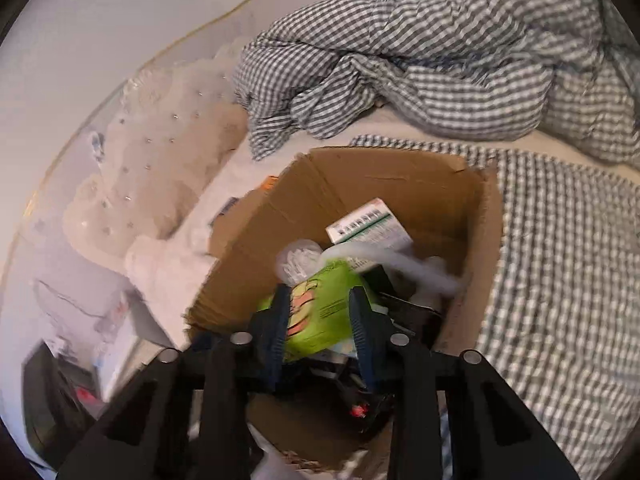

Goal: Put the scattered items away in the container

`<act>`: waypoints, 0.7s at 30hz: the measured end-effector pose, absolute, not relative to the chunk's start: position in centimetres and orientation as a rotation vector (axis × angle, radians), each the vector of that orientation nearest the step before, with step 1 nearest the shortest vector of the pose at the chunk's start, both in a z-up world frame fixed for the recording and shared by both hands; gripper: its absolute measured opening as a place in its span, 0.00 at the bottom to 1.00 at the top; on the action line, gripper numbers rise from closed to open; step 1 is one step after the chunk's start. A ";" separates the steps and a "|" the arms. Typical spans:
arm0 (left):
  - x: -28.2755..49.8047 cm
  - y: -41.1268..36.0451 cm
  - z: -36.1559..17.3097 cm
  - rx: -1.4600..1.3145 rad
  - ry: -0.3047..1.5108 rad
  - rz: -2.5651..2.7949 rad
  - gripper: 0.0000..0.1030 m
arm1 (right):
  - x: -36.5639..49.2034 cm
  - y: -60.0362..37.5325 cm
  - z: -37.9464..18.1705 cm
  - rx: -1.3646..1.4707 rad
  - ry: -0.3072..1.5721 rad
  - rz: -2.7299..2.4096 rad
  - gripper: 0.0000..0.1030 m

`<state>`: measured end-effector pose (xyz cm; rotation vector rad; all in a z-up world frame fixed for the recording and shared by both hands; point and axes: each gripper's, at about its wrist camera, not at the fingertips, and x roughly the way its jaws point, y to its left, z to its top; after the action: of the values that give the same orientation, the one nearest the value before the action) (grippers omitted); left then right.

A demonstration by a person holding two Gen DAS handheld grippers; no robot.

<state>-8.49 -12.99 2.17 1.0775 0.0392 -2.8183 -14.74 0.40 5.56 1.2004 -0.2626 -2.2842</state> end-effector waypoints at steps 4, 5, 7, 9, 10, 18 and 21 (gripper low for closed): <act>-7.0 -13.3 3.0 0.997 0.070 -2.818 0.97 | -12.3 4.2 8.3 1.069 -0.300 -2.432 0.73; -6.5 -13.0 3.4 0.977 0.073 -2.832 1.00 | -11.3 5.7 9.0 1.032 -0.301 -2.476 0.76; -5.4 -12.2 4.1 0.936 0.068 -2.854 1.00 | -9.2 8.3 10.0 0.959 -0.282 -2.583 0.88; -4.3 -10.9 4.6 0.896 0.064 -2.884 1.00 | -6.6 11.0 10.1 0.899 -0.240 -2.730 0.95; -3.7 -10.1 4.8 0.889 0.065 -2.902 1.00 | -5.6 12.0 9.9 0.884 -0.219 -2.796 0.98; -0.4 -2.4 4.7 0.889 -0.081 -3.024 1.00 | 1.8 18.6 5.1 0.932 -0.084 -3.084 0.98; 0.9 -0.3 4.8 0.899 -0.113 -3.045 1.00 | 3.3 20.3 4.8 0.937 -0.117 -3.099 0.98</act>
<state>0.88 -0.32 4.81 0.8986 -0.1131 -3.0453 3.34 20.26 4.82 0.9373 -0.1169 -3.0992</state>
